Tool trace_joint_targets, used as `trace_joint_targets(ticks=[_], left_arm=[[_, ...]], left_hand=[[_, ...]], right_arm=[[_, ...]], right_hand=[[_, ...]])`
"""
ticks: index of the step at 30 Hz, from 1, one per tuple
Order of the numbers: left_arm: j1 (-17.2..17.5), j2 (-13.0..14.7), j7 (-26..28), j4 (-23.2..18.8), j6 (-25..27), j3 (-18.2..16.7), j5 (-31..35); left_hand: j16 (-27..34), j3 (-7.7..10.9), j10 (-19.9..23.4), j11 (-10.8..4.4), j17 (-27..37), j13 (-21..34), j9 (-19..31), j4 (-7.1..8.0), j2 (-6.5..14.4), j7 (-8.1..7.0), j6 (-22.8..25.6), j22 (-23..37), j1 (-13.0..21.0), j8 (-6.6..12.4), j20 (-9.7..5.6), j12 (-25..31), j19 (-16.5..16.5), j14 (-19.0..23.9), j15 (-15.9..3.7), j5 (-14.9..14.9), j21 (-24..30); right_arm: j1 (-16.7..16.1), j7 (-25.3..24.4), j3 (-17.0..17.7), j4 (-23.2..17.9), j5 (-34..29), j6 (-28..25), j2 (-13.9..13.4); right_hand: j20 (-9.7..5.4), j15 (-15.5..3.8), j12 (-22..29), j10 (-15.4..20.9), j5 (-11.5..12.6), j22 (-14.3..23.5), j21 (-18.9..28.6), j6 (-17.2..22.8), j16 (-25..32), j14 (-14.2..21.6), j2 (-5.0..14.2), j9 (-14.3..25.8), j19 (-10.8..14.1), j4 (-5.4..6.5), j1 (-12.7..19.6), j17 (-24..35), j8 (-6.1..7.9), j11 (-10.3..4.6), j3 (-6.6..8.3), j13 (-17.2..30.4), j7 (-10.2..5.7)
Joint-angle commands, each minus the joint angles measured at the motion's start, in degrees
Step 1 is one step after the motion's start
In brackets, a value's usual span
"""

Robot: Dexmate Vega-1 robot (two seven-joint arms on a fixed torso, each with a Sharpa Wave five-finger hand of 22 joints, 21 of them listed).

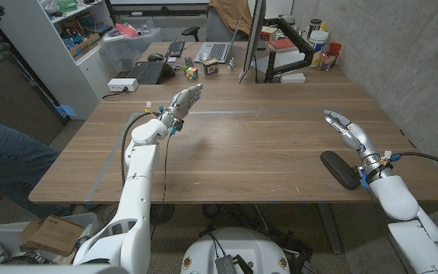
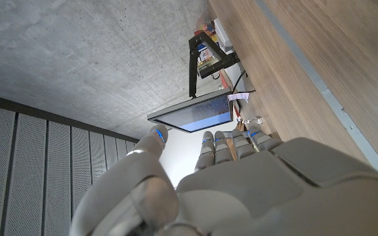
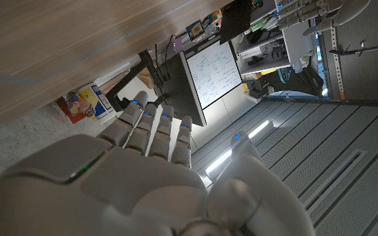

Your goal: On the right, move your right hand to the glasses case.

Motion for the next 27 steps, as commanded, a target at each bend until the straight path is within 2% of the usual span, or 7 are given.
trace_joint_targets(ticks=[1, 14, 18, 27], left_arm=[[-0.79, 0.35, -0.44, 1.04, -0.58, -0.01, 0.19], [-2.27, 0.46, -1.14, 3.21, -1.42, -0.37, 0.04], [-2.54, 0.53, -1.23, 3.73, -1.64, -0.45, 0.21], [-2.98, 0.49, -1.34, 4.38, -2.01, -0.69, 0.37]], left_hand=[[0.00, 0.20, 0.11, 0.35, 0.19, 0.29, 0.11, -0.47, 0.38, -0.02, 0.49, 0.12, 0.12, 0.20, 0.23, 0.02, -0.05, -0.34, -0.16, 0.13, -0.10], [0.00, 0.17, 0.17, 0.18, 0.19, 0.29, 0.11, -0.51, 0.42, -0.17, 0.72, 0.13, 0.11, 0.23, 0.30, 0.02, -0.04, -0.40, -0.37, 0.15, -0.19], [0.00, 0.16, 0.13, 0.29, 0.19, 0.29, 0.11, -0.53, 0.43, -0.16, 0.73, 0.13, 0.11, 0.22, 0.31, 0.00, -0.04, -0.41, -0.37, 0.15, -0.21], [-0.01, 0.14, 0.11, 0.37, 0.19, 0.29, 0.12, -0.56, 0.45, -0.11, 0.92, 0.14, 0.10, 0.25, 0.31, -0.02, -0.10, -0.45, -0.43, 0.15, -0.29]], right_arm=[[-1.63, -3.57, 0.18, -1.82, -5.23, 0.13, 0.32], [-2.83, -5.81, -0.17, -3.44, -9.33, -1.55, -0.40], [-2.98, -6.83, -0.27, -3.62, -10.71, -1.64, -0.80], [-3.21, -8.60, -0.61, -4.10, -13.60, -2.35, -1.87]], right_hand=[[0.30, -0.18, 0.03, -0.29, 0.38, 0.14, -0.15, 0.65, -0.21, -0.02, -0.27, 0.19, 0.18, -0.41, 0.16, 0.15, 0.34, -0.43, 0.22, 0.30, -0.44], [0.27, -0.19, 0.06, -0.19, 0.51, 0.16, -0.50, 0.87, -0.26, -0.03, -0.43, 0.19, 0.21, -0.70, 0.47, 0.12, 0.34, -0.39, 0.26, 0.31, -0.66], [0.30, -0.31, -0.11, -0.65, 0.58, 0.17, -0.71, 0.99, -0.28, -0.07, -0.47, 0.19, 0.23, -0.84, 0.62, 0.13, 0.33, -1.29, 0.29, 0.31, -0.75], [0.44, -0.25, -0.07, -0.57, 0.71, 0.19, -1.05, 1.81, -0.25, 0.06, -0.63, 0.18, 0.22, -1.10, 0.91, 0.13, 0.57, -1.81, 0.33, 0.32, -1.59]])
